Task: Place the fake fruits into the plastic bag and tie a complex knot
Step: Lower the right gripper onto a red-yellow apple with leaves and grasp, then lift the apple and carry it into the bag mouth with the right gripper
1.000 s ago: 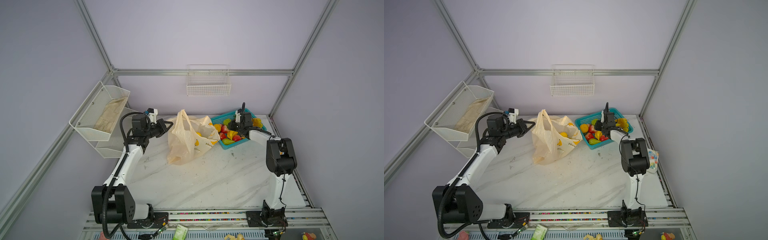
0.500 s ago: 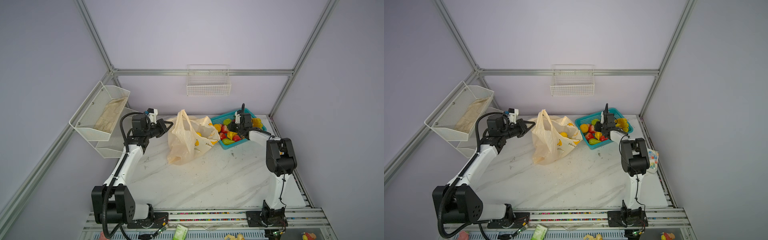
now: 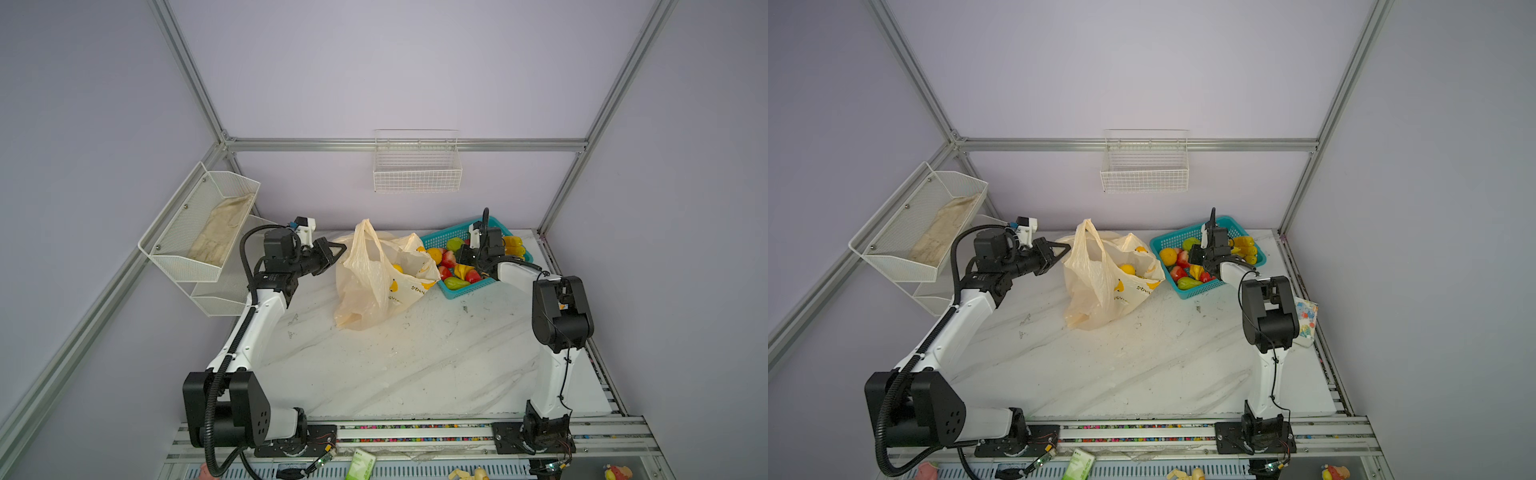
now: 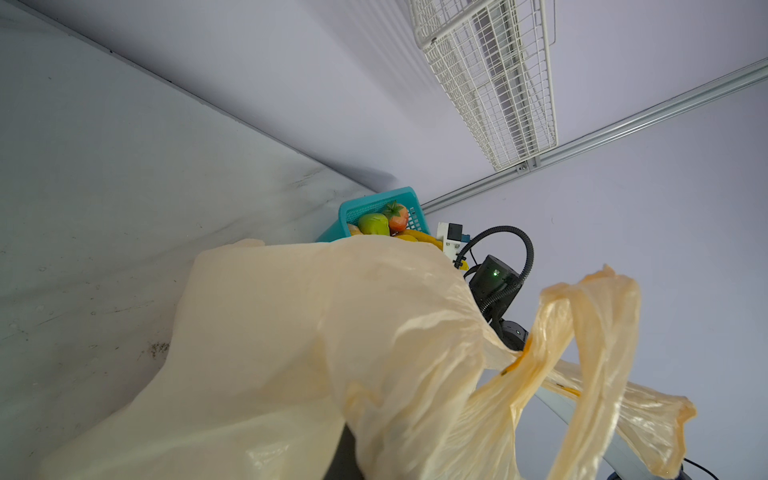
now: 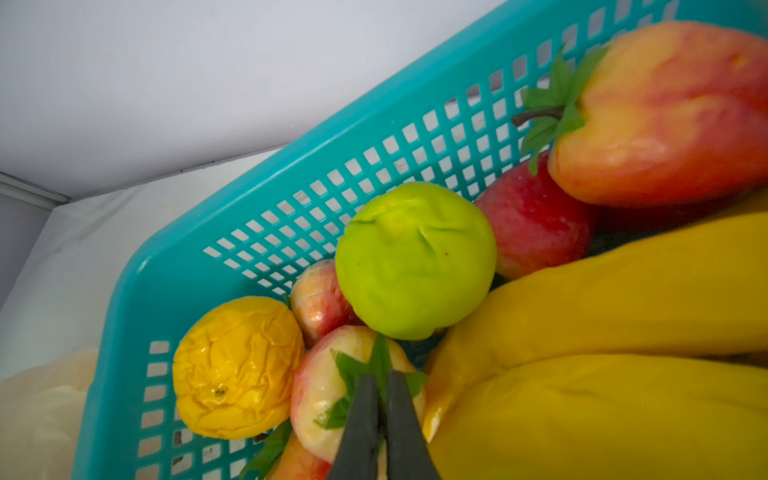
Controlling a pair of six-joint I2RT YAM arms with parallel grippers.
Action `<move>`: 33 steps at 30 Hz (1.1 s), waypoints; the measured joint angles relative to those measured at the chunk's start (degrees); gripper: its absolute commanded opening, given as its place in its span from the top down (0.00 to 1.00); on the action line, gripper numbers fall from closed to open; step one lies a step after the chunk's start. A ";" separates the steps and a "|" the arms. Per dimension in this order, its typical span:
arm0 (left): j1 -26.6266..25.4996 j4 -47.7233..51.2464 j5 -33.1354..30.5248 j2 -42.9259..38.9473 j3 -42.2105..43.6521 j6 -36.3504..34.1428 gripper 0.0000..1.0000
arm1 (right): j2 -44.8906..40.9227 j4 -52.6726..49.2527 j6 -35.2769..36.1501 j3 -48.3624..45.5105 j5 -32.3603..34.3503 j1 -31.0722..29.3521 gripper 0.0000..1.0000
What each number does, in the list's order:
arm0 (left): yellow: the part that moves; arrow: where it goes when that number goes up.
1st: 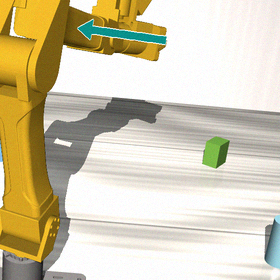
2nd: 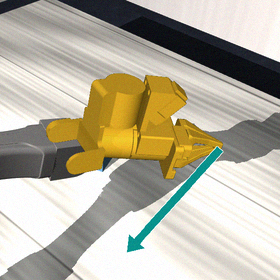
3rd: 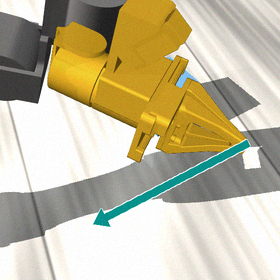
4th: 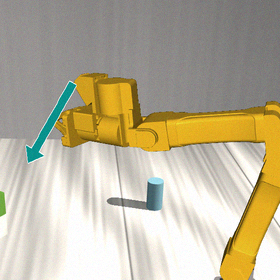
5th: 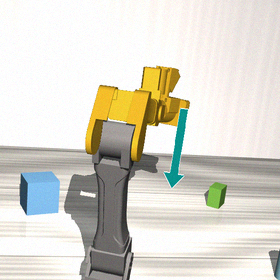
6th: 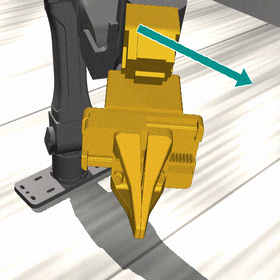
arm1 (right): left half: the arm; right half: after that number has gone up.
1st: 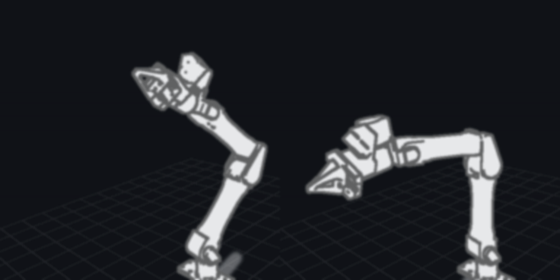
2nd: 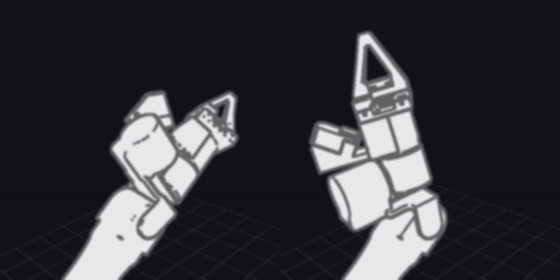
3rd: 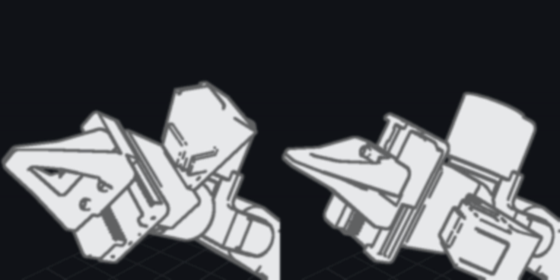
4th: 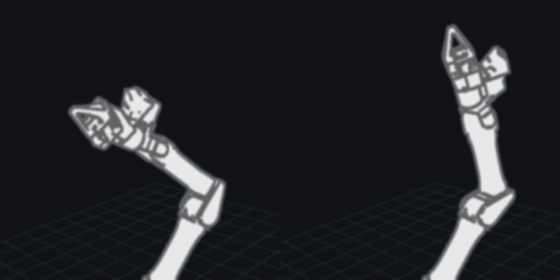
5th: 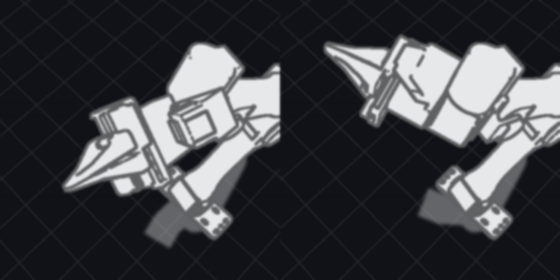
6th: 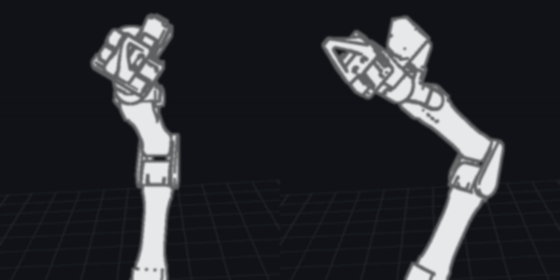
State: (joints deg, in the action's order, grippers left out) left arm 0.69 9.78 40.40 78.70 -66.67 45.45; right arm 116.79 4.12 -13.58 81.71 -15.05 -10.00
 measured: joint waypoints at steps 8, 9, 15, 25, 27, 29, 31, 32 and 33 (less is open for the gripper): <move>0.00 -0.33 0.09 0.00 0.04 0.02 1.00 | -5.49 0.33 -0.48 -4.22 -0.96 0.00 1.00; 0.00 -0.33 0.11 0.00 0.04 0.00 1.00 | -7.63 0.35 -0.79 -5.35 -0.94 0.00 1.00; 0.00 -0.35 0.13 0.00 0.04 0.02 1.00 | -24.65 0.90 -1.46 -12.83 -0.70 0.00 1.00; 0.00 -0.39 0.11 0.00 0.04 0.02 1.00 | -54.25 -0.59 -0.68 -23.43 -4.59 -2.75 1.00; 0.00 -0.39 0.13 0.00 0.04 0.02 1.00 | -57.55 -1.53 0.15 -25.18 -6.91 -3.96 1.00; 0.00 -0.39 0.11 0.00 0.04 0.04 1.00 | -59.78 -3.17 1.38 -26.64 -9.55 -5.62 1.00; 0.00 -0.39 0.13 0.02 0.04 0.15 1.00 | -60.59 -3.69 2.40 -27.47 -12.13 -7.85 1.00; -0.02 -0.42 0.22 0.04 0.04 0.42 1.00 | -60.57 -3.69 2.91 -27.74 -13.11 -9.35 1.00; -0.04 -0.42 0.35 0.04 0.04 0.52 1.00 | -60.35 -3.74 3.39 -27.78 -13.53 -10.82 1.00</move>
State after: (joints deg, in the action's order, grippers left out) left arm 0.64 9.37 40.75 78.74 -66.63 45.98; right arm 56.45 0.38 -10.20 53.93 -28.58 -20.82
